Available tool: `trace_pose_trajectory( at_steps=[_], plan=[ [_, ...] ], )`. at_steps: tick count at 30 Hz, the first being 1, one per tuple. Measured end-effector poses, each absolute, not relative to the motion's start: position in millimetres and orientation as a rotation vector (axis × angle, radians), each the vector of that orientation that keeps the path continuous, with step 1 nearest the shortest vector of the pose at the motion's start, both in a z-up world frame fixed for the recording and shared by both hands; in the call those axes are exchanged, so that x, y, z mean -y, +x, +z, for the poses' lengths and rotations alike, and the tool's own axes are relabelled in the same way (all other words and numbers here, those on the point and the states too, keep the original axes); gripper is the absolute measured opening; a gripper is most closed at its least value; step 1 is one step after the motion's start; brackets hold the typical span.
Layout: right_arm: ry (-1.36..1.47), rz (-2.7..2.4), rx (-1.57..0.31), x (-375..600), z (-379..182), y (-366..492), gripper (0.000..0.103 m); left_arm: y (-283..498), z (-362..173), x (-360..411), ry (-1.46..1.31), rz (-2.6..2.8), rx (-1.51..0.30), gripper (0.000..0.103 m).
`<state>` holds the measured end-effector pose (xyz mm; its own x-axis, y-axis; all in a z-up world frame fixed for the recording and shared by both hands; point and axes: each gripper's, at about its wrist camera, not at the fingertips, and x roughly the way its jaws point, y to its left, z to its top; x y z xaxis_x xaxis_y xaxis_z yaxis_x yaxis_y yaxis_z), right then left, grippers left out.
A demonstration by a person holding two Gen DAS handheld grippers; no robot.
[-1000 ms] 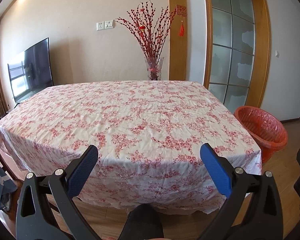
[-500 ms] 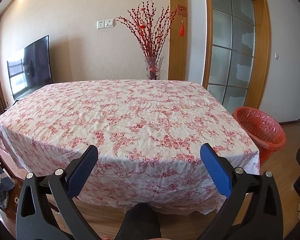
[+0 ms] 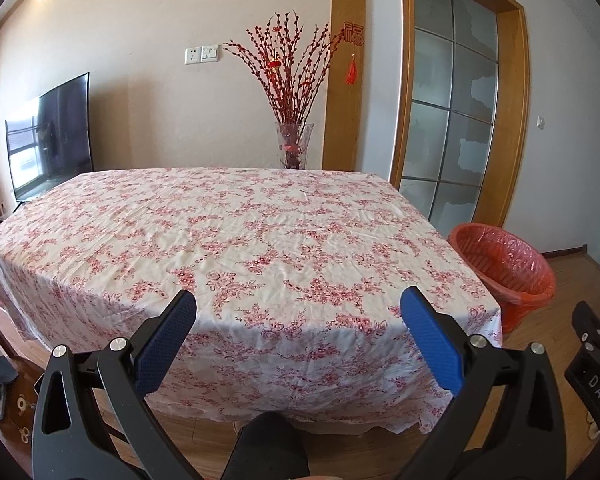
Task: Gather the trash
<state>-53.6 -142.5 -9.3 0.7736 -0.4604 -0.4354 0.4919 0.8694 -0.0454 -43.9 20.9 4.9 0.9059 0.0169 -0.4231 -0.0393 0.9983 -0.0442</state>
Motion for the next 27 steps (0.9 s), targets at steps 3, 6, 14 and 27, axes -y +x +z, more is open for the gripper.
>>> trace_pose_trajectory(
  at_steps=[3, 6, 14, 27],
  plan=[
    [0.072, -0.516, -0.452, 142.6, -9.3, -53.7, 0.099, -45.2, 6.2, -20.3, -0.052, 0.03, -0.428, 0.1],
    [0.072, -0.516, -0.452, 142.5, -9.4, -53.6, 0.099, -45.4, 6.3, -19.9, -0.052, 0.029, -0.427, 0.1],
    [0.073, -0.517, -0.454, 142.0, -10.1, -53.3, 0.099, -45.3, 5.9, -19.3, -0.053, 0.029, -0.434, 0.1],
    [0.074, -0.518, -0.454, 142.2, -10.5, -53.4, 0.099, -43.3, 3.6, -20.2, -0.054, 0.028, -0.445, 0.1]
  ],
)
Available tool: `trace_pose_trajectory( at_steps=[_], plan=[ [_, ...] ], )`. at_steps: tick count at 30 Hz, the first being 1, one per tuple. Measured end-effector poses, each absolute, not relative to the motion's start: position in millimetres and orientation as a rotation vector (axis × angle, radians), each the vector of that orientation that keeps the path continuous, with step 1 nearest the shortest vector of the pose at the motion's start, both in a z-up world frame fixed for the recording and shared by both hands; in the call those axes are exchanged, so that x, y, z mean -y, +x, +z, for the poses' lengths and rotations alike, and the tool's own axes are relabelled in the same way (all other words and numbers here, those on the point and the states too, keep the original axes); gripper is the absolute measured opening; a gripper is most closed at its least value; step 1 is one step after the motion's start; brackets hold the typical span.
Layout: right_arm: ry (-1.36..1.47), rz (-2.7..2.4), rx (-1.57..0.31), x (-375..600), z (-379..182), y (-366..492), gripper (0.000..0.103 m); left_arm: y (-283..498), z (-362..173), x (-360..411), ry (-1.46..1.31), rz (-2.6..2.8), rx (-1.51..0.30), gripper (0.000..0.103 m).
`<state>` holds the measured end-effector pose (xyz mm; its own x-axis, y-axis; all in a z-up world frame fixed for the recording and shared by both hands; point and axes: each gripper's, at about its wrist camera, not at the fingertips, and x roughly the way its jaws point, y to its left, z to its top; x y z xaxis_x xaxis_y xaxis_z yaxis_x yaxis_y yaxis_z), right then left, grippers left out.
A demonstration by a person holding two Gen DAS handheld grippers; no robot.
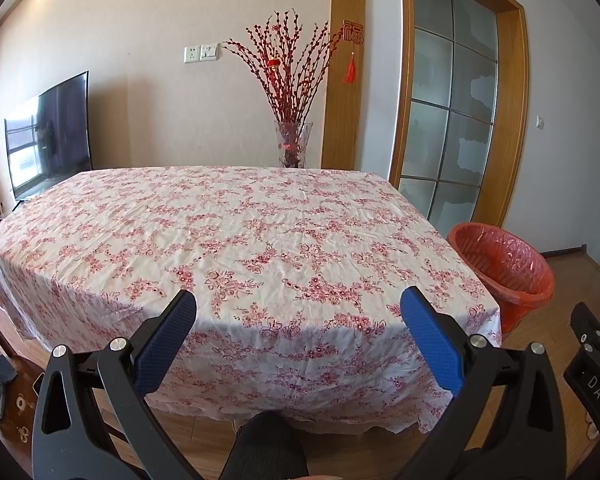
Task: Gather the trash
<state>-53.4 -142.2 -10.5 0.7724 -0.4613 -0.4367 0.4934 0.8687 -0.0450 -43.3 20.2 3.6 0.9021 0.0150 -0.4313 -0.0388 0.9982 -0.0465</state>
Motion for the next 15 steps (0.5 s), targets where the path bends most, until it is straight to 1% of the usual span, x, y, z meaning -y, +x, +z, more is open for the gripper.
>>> trace_pose_trajectory(
  at_steps=[15],
  plan=[
    [0.074, -0.517, -0.454, 143.0, -10.1, -53.4, 0.099, -41.6, 2.0, -20.8, -0.054, 0.025, -0.449, 0.1]
  ],
)
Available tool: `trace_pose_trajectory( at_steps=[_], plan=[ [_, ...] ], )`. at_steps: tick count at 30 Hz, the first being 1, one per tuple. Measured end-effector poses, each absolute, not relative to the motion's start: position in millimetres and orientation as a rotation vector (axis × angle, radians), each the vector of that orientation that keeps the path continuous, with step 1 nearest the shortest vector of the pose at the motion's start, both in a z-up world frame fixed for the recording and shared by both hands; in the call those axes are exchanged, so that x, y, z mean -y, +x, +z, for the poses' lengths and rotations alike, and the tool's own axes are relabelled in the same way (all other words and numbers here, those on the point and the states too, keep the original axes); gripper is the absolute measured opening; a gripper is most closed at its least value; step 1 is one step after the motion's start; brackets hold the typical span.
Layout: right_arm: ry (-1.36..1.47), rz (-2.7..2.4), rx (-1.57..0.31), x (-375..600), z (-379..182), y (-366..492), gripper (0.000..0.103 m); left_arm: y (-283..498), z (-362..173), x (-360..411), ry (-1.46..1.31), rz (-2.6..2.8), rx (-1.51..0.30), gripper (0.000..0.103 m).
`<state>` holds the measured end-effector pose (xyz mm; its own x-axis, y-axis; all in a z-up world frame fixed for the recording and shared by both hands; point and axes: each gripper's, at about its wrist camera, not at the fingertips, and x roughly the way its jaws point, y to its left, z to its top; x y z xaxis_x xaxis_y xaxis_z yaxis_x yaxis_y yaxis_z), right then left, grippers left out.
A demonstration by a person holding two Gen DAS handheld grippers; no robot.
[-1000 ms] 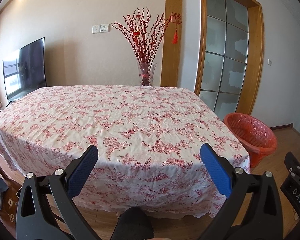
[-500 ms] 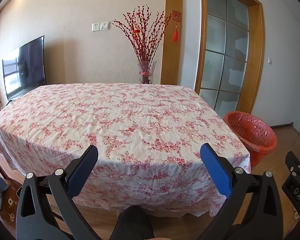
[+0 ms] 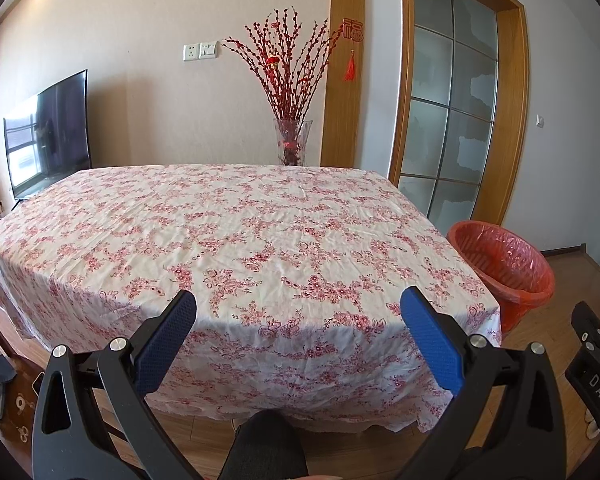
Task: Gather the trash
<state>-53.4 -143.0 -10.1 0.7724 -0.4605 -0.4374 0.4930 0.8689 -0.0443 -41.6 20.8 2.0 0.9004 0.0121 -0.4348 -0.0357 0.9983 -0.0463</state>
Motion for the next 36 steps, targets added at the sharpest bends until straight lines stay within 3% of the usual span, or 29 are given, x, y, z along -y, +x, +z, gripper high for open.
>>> trace_pose_trajectory(
  at_steps=[36],
  plan=[
    [0.076, -0.517, -0.458, 143.5, -12.1, -54.8, 0.099, -38.1, -2.8, -21.2, -0.048, 0.017, -0.462, 0.1]
  ],
)
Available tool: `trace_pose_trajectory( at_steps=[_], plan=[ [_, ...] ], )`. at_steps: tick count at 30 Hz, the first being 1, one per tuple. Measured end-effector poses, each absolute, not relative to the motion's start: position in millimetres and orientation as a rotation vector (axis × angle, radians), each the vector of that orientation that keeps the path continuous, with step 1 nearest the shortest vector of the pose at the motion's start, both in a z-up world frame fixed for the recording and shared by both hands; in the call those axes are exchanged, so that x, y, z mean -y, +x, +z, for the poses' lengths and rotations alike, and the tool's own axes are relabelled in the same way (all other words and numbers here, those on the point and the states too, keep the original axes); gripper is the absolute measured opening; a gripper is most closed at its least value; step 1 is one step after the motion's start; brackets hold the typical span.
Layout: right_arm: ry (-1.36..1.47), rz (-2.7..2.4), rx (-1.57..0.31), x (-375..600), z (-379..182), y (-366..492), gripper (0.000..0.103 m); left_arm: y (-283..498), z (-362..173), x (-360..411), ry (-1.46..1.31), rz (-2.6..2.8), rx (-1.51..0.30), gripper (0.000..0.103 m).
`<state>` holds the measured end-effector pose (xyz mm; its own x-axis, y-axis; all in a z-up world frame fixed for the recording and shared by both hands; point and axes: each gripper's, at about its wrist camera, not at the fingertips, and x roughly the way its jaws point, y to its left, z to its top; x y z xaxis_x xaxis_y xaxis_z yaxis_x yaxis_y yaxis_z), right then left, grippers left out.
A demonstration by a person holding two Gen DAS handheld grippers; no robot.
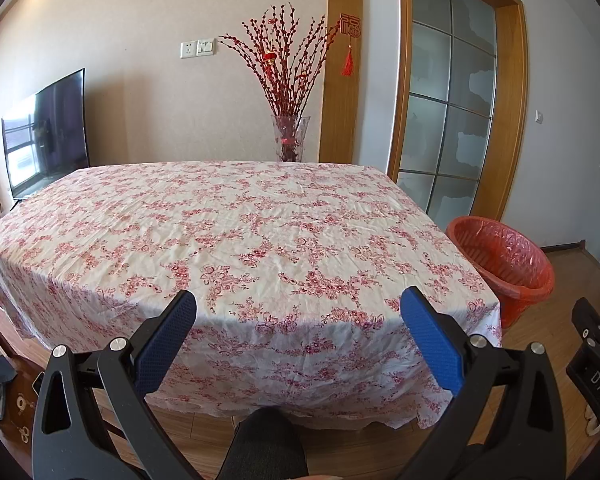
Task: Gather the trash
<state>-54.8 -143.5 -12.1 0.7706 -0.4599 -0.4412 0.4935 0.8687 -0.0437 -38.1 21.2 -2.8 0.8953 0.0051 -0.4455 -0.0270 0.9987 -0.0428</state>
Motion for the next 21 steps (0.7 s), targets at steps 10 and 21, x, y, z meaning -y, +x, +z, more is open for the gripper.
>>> trace_pose_trajectory(
  at_steps=[10, 21],
  plan=[
    [0.076, -0.517, -0.459, 143.9, -11.7, -54.7, 0.099, -37.8, -2.4, -20.9, -0.047, 0.017, -0.462, 0.1],
    [0.077, -0.517, -0.461, 143.8, -13.2, -55.6, 0.099, -37.8, -2.0, -20.8, -0.046, 0.018, -0.463, 0.1]
  ],
)
